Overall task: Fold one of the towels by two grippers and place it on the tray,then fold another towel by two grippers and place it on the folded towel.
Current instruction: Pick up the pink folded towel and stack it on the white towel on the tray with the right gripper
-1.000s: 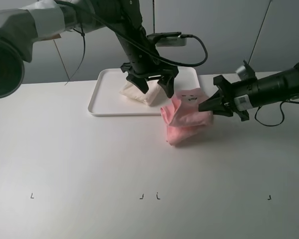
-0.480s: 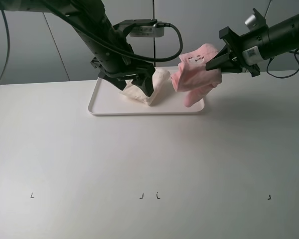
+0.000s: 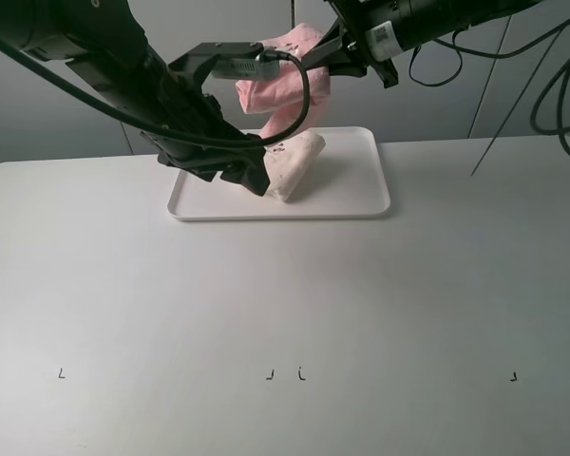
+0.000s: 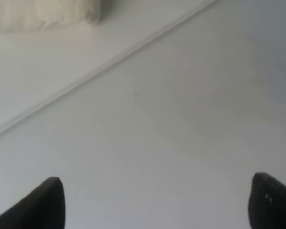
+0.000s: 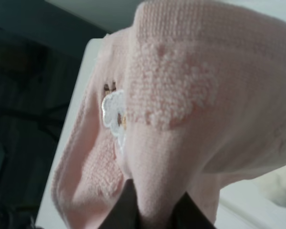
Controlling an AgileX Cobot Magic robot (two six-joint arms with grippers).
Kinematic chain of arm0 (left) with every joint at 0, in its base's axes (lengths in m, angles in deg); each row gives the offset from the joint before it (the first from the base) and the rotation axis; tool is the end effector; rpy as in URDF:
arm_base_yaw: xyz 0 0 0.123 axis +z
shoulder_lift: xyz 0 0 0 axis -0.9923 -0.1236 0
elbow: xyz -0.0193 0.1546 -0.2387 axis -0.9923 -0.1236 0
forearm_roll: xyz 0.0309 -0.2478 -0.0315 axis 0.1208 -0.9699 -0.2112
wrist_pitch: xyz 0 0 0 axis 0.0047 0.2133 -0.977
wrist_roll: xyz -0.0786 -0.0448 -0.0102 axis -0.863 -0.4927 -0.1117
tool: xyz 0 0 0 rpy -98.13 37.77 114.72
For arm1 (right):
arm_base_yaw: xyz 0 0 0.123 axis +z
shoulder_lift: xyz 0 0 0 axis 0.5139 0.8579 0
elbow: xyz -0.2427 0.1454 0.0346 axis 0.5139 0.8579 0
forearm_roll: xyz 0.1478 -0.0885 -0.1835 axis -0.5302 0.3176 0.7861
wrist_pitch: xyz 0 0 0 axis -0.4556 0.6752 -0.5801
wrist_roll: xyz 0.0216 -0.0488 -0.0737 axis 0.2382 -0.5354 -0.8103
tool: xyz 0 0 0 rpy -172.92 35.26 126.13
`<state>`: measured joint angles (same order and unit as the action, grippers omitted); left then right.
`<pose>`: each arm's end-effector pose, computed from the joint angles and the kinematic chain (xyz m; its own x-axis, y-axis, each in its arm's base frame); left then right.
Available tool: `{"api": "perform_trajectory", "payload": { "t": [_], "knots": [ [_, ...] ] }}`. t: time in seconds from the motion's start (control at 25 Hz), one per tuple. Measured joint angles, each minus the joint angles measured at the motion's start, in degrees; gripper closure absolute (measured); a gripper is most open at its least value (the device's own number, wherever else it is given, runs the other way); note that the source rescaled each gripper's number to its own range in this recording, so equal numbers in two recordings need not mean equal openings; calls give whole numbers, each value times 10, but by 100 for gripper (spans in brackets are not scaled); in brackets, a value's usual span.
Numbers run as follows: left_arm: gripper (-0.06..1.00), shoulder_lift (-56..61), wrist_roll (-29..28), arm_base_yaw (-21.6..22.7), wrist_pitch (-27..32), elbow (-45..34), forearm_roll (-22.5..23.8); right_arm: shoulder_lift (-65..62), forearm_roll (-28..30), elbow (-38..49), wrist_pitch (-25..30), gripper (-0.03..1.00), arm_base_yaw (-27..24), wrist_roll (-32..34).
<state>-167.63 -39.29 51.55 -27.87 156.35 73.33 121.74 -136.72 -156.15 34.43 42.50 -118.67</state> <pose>0.3194 -0.2117 0.2310 -0.7725 0.4219 -0.4746 0.5474 0.8212 -0.1611 0.4411 0.1608 0.2478 -0.9073 0.0706 -0.4146 -0.3110 0.5509 0.7744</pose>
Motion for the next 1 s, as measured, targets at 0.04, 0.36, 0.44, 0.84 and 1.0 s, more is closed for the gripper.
{"api": "perform_trajectory", "payload": {
  "t": [0.04,0.36,0.44,0.84,1.0],
  "knots": [
    [-4,0,0,0,-3,0,0,21,-12,-23,0,90,12,4],
    [-4,0,0,0,-6,0,1,159,-137,-149,-2,90,48,12],
    [-4,0,1,0,-5,0,1,182,-147,-149,-11,90,48,10],
    [-4,0,14,0,8,0,3,237,-37,-149,-62,90,44,13],
    [-4,0,15,0,8,0,3,237,26,-149,-67,88,44,39]
  ]
}}
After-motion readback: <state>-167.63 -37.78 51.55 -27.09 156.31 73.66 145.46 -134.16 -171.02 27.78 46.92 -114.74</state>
